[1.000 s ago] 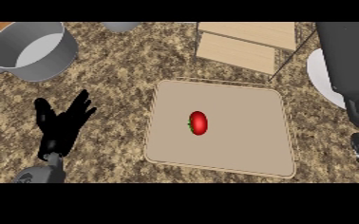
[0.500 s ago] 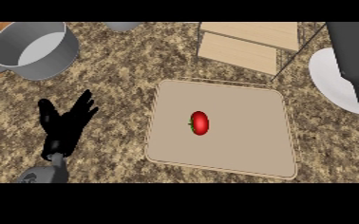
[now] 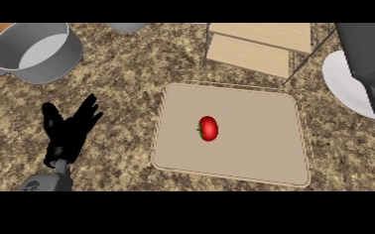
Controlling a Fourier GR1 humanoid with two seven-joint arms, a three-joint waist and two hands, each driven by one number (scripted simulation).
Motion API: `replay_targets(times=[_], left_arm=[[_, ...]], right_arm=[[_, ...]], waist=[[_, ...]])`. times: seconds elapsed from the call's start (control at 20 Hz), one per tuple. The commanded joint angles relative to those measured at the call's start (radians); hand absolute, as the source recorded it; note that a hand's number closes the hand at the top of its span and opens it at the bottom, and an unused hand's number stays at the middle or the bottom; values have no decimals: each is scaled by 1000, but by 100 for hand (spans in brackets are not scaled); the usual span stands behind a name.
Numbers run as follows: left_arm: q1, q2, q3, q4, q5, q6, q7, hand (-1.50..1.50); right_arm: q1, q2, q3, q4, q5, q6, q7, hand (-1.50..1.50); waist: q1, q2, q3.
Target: Pick the cupcake from the tray and place it in the tiered shelf
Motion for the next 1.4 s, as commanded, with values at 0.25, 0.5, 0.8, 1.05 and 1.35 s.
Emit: replay_targets(times=[0.25, 0.5, 0.8, 1.05, 1.35], left_arm=[[46, 9, 21, 9, 6, -13, -2, 0], [29, -13, 3, 14, 0, -15, -1, 0], [23, -42, -12, 32, -25, 8, -22, 0], [26, 8, 30, 30, -3, -26, -17, 0], [35, -4, 28, 8, 14, -31, 21, 0]], right_arm=[[-41, -18, -78, 24, -33, -76, 57, 150], [-33, -15, -139, 11, -79, -174, 33, -150], [-35, 31, -231, -38, -185, -269, 9, -150], [-23, -22, -316, -75, -255, -341, -9, -150], [60, -111, -294, -138, -192, -422, 28, -150]], waist=[[-3, -2, -4], [-4, 1, -4], [-7, 2, -4], [-10, 0, -4], [-30, -7, -4]])
